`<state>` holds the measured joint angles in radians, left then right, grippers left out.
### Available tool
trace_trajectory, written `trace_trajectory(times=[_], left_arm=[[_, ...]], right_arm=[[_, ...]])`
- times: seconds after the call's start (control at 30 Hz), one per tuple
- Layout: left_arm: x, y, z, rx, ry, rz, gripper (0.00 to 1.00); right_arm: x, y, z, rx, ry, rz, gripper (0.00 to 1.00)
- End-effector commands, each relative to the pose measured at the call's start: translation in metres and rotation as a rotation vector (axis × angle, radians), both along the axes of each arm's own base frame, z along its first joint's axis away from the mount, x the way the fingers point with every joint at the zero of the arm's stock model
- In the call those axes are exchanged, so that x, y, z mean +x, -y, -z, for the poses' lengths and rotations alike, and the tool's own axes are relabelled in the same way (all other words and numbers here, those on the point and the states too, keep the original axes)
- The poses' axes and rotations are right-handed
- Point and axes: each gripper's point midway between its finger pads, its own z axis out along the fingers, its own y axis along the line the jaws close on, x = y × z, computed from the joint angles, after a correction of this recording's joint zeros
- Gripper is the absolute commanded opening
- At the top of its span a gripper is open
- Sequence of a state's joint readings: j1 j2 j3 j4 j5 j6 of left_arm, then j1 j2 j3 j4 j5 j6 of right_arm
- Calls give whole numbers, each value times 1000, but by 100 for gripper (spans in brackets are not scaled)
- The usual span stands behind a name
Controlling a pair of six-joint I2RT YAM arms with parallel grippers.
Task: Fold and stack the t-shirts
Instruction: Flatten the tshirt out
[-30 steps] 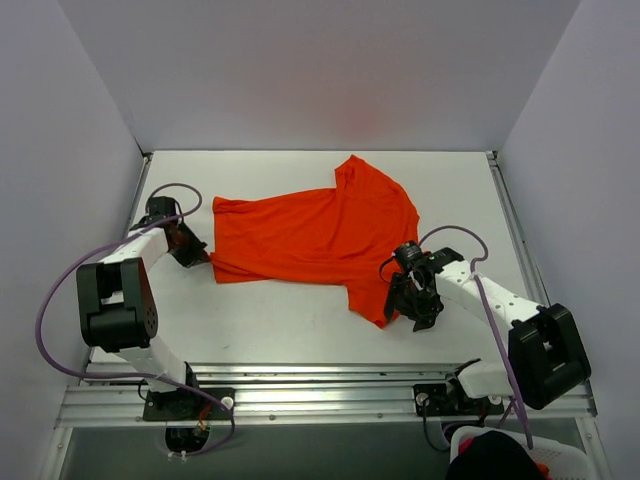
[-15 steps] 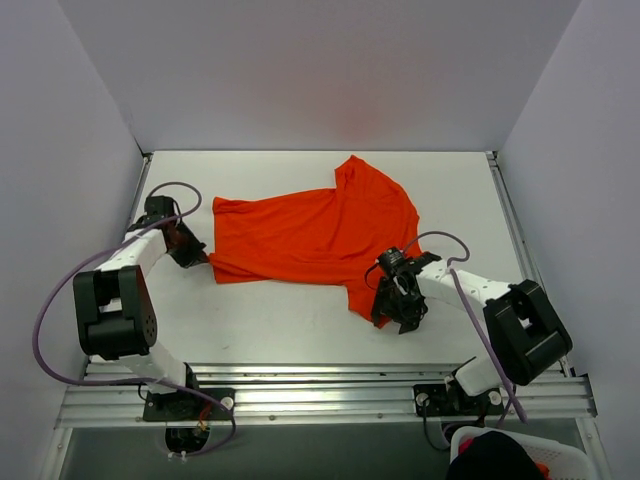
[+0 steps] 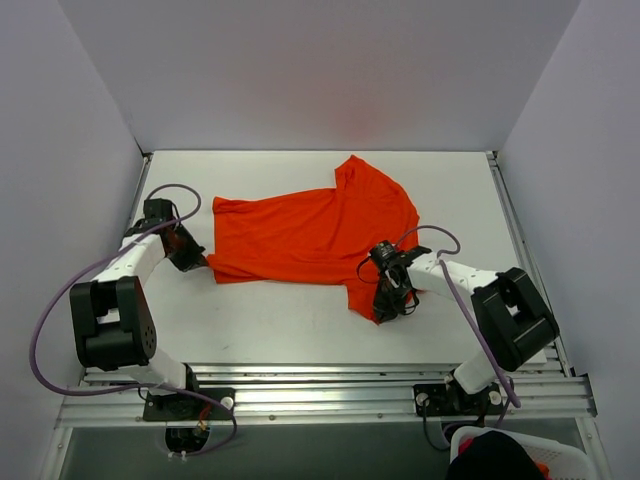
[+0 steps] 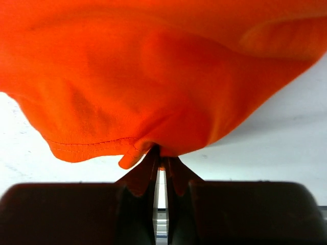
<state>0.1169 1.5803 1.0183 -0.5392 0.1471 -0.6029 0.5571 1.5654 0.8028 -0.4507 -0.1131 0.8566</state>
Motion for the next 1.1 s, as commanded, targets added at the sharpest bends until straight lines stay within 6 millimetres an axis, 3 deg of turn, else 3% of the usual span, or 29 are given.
trace_trajectory(times=[0.0, 0.07, 0.17, 0.2, 0.23, 0.3, 0.33, 0.4, 0.43, 0.57, 0.7, 0.73, 0.87, 0.93, 0.97, 1.03, 1.07], left_arm=[[-1, 3, -18, 2, 52, 27, 2], [-3, 3, -20, 3, 50, 26, 2], [-6, 1, -38, 15, 80, 15, 2], [-7, 1, -54, 24, 119, 12, 2], [-10, 0, -66, 28, 128, 8, 2], [-15, 0, -92, 48, 171, 4, 2], [-22, 0, -104, 58, 159, 5, 2], [-32, 3, -115, 83, 147, 11, 2], [-40, 5, -114, 82, 127, 14, 2], [-63, 11, -103, 67, 98, 27, 2], [-73, 28, -106, -43, 130, 29, 2], [-64, 42, -116, -144, 179, 42, 2], [-36, 59, -143, -356, 290, 6, 2], [-27, 59, -140, -347, 274, -40, 2], [-24, 41, -129, -221, 253, -129, 2], [-22, 45, -127, -158, 242, -150, 2], [-18, 62, -132, -176, 260, -91, 2]], right_arm=[[5, 13, 32, -91, 21, 2, 0], [7, 14, 30, -100, 25, -5, 0], [16, 11, 15, -97, 55, -8, 0], [20, 16, 3, -124, 80, -6, 0], [35, 11, -15, -118, 133, -3, 0], [43, 13, -46, -125, 181, -7, 0], [61, 6, -72, -104, 248, -3, 0], [69, 0, -103, -66, 300, -36, 0], [81, -8, -135, -14, 380, -38, 0], [88, -12, -202, 73, 523, -29, 0], [85, -10, -264, 170, 693, 1, 0], [85, -8, -272, 178, 717, 7, 0], [90, 2, -292, 161, 771, 29, 0], [99, 2, -295, 144, 774, 15, 0], [106, 5, -295, 132, 771, 22, 0], [119, 4, -295, 128, 753, 1, 0], [129, 10, -289, 111, 731, 15, 0]])
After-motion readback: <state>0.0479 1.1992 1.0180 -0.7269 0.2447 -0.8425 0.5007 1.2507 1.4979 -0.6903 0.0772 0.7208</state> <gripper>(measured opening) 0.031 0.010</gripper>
